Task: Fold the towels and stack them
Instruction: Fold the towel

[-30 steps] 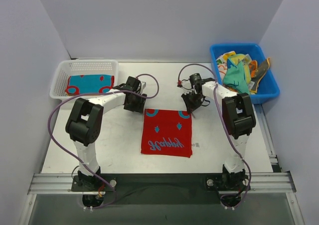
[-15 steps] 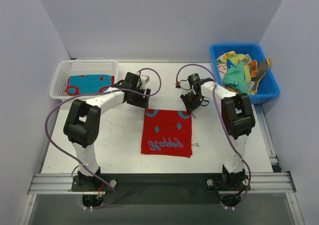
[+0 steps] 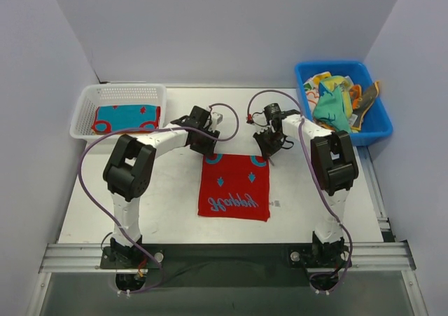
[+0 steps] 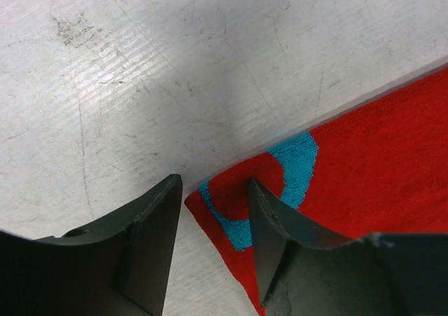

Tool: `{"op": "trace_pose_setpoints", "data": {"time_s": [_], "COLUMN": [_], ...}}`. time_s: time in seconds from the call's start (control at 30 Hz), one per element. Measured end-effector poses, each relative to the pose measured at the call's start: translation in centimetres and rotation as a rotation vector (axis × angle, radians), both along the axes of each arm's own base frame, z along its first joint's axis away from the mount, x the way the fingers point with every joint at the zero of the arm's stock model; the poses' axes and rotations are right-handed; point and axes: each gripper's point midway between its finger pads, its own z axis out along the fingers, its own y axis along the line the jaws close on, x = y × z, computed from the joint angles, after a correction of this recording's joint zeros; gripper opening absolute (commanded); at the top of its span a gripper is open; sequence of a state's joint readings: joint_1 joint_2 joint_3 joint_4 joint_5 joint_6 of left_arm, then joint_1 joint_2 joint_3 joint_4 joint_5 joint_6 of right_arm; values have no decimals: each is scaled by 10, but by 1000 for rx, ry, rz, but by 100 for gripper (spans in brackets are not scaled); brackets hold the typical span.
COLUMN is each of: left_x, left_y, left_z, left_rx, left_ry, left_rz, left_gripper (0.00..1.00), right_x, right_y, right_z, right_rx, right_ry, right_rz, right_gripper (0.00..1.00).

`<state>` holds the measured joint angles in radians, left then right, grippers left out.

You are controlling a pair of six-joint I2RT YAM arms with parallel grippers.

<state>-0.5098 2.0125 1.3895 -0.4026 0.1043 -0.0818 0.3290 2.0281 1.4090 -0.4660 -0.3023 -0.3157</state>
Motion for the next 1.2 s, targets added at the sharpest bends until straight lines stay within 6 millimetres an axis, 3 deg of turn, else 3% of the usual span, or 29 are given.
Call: {"op": "trace_pose_setpoints", "data": {"time_s": [0.53,0.87,1.1,1.2], "left_x": [2,4,5,4], "left_y": [5,12,10,9], "left_z": [-3,-4,-5,-5], "left_rx": [39,82,81,78], "left_ry": [-2,-9,0,3], "left_rz": [-15,-1,5,10], "left_gripper": [49,30,1,0], "right_x": [0,0,0,0], "right_y": [-1,-2,-2,-2], "right_z": [0,0,1,1], "right_rx": [-18,-17,-15,-14], "right_ry": [-14,-22,-28,-30], "right_rz": [0,-4,-4,-4], "right_gripper": [0,0,0,0]}}
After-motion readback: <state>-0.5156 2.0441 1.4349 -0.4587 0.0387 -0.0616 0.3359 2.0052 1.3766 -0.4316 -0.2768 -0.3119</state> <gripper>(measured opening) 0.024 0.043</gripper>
